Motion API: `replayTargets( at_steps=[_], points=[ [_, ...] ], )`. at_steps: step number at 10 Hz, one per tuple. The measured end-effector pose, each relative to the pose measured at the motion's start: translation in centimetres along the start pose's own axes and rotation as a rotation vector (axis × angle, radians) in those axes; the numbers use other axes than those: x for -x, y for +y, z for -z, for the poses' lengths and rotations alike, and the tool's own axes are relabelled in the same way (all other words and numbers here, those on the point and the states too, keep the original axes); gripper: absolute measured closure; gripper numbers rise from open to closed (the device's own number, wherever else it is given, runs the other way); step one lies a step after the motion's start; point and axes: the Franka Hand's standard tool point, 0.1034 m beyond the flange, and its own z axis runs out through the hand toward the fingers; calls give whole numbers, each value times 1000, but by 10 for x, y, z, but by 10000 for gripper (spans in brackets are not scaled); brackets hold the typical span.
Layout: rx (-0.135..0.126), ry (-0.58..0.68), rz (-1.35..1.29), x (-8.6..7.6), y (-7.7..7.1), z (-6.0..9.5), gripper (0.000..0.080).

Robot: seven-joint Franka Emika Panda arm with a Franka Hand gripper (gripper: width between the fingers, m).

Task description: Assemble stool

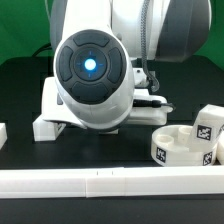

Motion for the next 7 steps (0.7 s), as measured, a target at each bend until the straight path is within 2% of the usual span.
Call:
replayTargets(
  at_steps=[1, 2, 3, 4, 5, 7],
  points=[
    [1, 5, 1, -1, -1, -1, 151],
    [3, 5, 3, -1, -2, -2, 247],
    [4, 5, 3, -1, -2, -2, 381],
    [5, 5, 5, -1, -2, -1, 381],
    [5, 6, 6, -1, -2, -1, 464],
    [15, 9, 12, 2, -6, 5, 464]
  ],
)
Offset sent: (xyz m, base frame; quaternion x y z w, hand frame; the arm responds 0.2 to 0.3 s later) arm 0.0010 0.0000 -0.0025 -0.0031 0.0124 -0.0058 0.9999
